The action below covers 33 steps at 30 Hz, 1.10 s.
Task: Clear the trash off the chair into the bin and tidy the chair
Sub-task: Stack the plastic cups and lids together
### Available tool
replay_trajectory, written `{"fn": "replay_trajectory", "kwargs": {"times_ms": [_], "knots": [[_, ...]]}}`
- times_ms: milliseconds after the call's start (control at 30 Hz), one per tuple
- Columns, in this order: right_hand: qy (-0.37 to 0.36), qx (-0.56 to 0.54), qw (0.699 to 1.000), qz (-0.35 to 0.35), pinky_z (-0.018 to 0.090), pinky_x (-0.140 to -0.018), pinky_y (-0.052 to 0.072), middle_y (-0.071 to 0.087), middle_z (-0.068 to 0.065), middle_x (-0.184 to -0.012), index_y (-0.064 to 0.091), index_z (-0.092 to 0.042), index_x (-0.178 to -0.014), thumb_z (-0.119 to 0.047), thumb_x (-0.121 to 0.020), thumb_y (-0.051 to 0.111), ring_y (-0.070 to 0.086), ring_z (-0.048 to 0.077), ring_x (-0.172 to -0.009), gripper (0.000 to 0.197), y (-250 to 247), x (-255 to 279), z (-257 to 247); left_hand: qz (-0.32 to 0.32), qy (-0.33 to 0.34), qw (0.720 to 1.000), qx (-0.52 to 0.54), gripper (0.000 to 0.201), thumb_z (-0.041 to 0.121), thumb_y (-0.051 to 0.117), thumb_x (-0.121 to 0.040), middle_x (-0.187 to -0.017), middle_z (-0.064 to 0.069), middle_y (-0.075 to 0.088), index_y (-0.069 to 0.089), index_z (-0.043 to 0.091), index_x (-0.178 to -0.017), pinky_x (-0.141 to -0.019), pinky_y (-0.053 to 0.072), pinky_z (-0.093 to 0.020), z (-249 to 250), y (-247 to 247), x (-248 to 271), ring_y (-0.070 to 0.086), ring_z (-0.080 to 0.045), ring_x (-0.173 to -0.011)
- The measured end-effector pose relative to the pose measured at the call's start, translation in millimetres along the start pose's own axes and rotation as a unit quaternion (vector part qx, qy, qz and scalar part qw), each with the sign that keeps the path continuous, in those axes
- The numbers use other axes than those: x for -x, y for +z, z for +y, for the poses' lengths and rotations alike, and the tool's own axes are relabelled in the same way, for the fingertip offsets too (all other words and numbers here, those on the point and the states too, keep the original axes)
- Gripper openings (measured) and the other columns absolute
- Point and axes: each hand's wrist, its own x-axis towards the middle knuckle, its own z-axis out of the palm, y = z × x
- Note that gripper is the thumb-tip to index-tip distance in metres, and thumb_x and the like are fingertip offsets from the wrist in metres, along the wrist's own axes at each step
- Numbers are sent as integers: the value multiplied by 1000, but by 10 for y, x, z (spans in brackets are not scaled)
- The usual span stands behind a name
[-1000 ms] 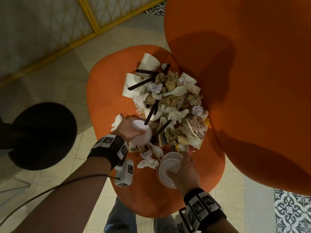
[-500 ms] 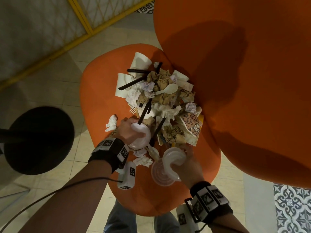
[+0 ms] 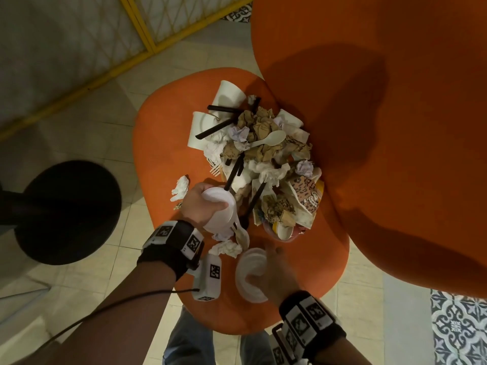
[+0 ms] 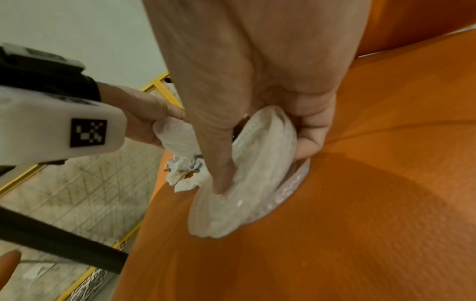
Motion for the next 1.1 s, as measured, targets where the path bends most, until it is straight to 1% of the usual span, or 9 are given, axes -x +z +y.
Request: {"fn": "replay_trajectory", "kwargs": {"times_ms": [100, 233, 433, 533, 600, 733, 900, 1000, 1100], "knots": [[-21, 58, 997, 43, 30, -100, 45, 33, 6, -138, 35, -18, -136, -33, -72, 77, 46, 23, -120, 78, 19, -1, -35, 20, 5, 999, 30, 35, 9, 77, -72, -100, 0, 57, 51, 12, -96, -79, 40, -30, -36, -28, 67, 50, -18, -94], [-17, 107, 992, 65, 33, -101, 44, 32, 6, -135, 39, -18, -133, -37, -72, 75, 40, 24, -120, 74, 5, -30, -50, 58, 6, 997, 60, 39, 9, 77, -71, -104, -7, 60, 48, 14, -96, -83, 44, -37, -52, -51, 110, 54, -25, -97], [0, 83, 995, 64, 38, -99, 44, 44, 2, -131, 39, -19, -128, -39, -68, 77, 40, 23, -121, 74, -54, -68, -31, 92, -4, 988, 126, 65, 8, 78, -70, -128, -12, 51, 42, 12, -123, -100, 42, -48, -27, -97, 152, 50, -30, -117], [7, 80, 996, 48, 38, -98, 44, 49, 0, -129, 42, -21, -130, -41, -67, 77, 43, 23, -121, 75, -52, 20, 31, 107, -31, 985, 134, 65, 13, 78, -72, -127, -12, 51, 44, 8, -127, -97, 45, -46, -125, -83, 321, 51, -31, -115], [8, 63, 998, 29, 30, -93, 47, 54, 1, -126, 46, -20, -128, -40, -68, 77, 51, 21, -115, 71, -86, 9, 90, 116, -39, 983, 136, 61, 17, 78, -73, -120, -10, 55, 48, 6, -125, -92, 47, -42, -124, -70, 384, 53, -29, -108], [-55, 23, 998, 19, 18, -83, 39, 43, -1, -135, 49, -17, -127, -31, -73, 77, 50, 15, -112, 62, -183, 40, 49, 112, -43, 982, 148, 47, 15, 76, -74, -106, -4, 54, 50, 12, -113, -80, 47, -36, -112, -92, 419, 52, -24, -95], [-97, 41, 994, 41, 22, -88, 43, 38, -3, -144, 48, -20, -128, -28, -77, 73, 51, 18, -117, 57, -260, -11, -14, 126, -29, 979, 155, 49, 13, 75, -75, -105, -2, 51, 50, 9, -117, -78, 45, -34, -102, -90, 471, 50, -23, -95], [-67, 31, 996, 40, 28, -87, 49, 57, 0, -125, 44, -26, -129, -33, -77, 72, 57, 20, -111, 60, -268, -64, -34, 124, -12, 979, 162, 50, 12, 73, -78, -107, -2, 49, 47, 8, -121, -77, 43, -32, -94, -98, 486, 49, -23, -97], [-51, 48, 997, 43, 26, -81, 45, 60, -1, -117, 48, -25, -122, -35, -77, 72, 57, 19, -107, 52, -252, -75, -58, 143, 5, 973, 182, 54, 12, 72, -79, -109, -2, 49, 45, 8, -125, -77, 43, -31, -68, -132, 484, 48, -21, -99]]}}
